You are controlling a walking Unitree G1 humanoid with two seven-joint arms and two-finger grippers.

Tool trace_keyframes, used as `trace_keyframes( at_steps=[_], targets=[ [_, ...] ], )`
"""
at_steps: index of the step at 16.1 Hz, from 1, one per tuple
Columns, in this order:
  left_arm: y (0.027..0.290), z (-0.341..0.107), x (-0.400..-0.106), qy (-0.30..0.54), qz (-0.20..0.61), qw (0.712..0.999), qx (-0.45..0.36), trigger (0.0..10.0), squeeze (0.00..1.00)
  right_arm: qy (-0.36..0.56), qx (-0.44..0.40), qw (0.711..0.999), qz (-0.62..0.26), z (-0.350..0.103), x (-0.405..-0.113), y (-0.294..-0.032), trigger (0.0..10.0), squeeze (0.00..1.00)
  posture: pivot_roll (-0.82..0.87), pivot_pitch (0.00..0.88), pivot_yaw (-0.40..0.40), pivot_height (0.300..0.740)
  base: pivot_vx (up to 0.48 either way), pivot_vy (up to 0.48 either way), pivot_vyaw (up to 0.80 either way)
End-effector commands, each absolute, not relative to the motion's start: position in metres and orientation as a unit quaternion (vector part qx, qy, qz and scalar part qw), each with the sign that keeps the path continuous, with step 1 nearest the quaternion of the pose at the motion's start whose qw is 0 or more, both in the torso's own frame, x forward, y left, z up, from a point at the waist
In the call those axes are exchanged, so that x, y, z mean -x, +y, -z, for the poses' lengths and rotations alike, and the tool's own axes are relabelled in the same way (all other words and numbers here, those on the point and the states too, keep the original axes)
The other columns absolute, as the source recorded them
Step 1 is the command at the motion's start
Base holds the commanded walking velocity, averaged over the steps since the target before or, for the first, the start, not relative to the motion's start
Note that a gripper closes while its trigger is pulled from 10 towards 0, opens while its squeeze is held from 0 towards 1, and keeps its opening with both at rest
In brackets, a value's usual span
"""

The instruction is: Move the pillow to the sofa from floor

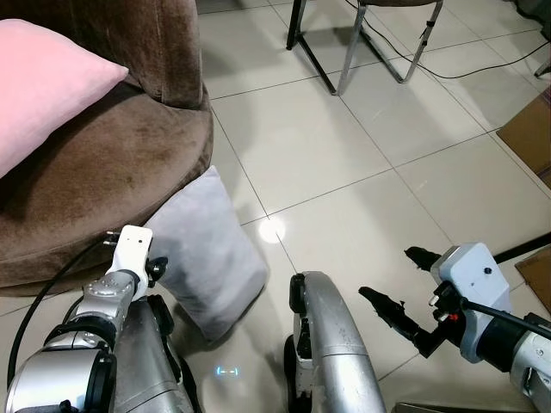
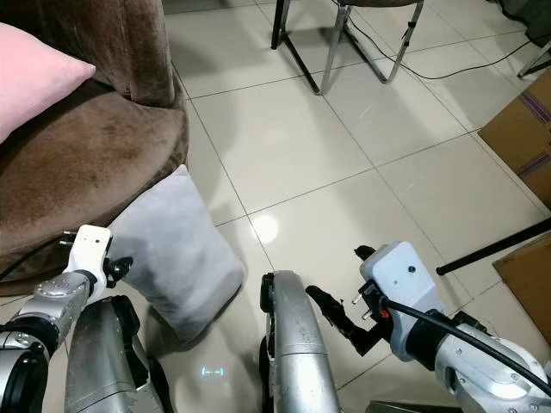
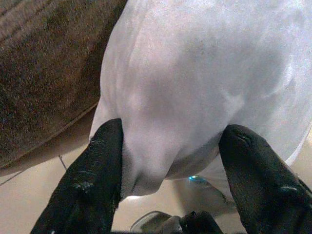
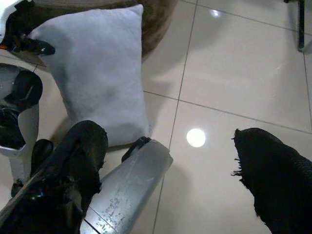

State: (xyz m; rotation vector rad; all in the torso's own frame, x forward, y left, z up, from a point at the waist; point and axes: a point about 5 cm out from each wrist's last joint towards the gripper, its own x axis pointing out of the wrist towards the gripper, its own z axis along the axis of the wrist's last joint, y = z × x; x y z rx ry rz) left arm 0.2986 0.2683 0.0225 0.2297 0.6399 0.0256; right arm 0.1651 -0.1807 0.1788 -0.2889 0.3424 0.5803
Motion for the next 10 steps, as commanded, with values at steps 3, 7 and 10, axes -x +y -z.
trace_keyframes(
  at_steps=[3, 7, 10],
  targets=[
    [0.268, -0.01, -0.287, 0.345, -0.012, 0.932, -0.114, 0.0, 0.0, 0.177, 0.125, 0.932, -0.29, -0.174, -0.162, -0.181, 10.0, 0.0, -0.44, 0.254, -0.159, 0.531, 0.0, 0.0, 0.0],
    [0.267, -0.009, -0.287, 0.345, -0.009, 0.931, -0.115, 0.0, 0.0, 0.212, 0.1, 0.908, -0.346, -0.168, -0.154, -0.181, 10.0, 0.0, -0.44, 0.25, -0.155, 0.531, 0.0, 0.0, 0.0],
    [0.266, -0.009, -0.287, 0.345, -0.006, 0.931, -0.116, 0.0, 0.0, 0.225, 0.091, 0.895, -0.375, -0.166, -0.152, -0.185, 10.0, 0.0, -0.43, 0.245, -0.155, 0.531, 0.0, 0.0, 0.0]
  ],
)
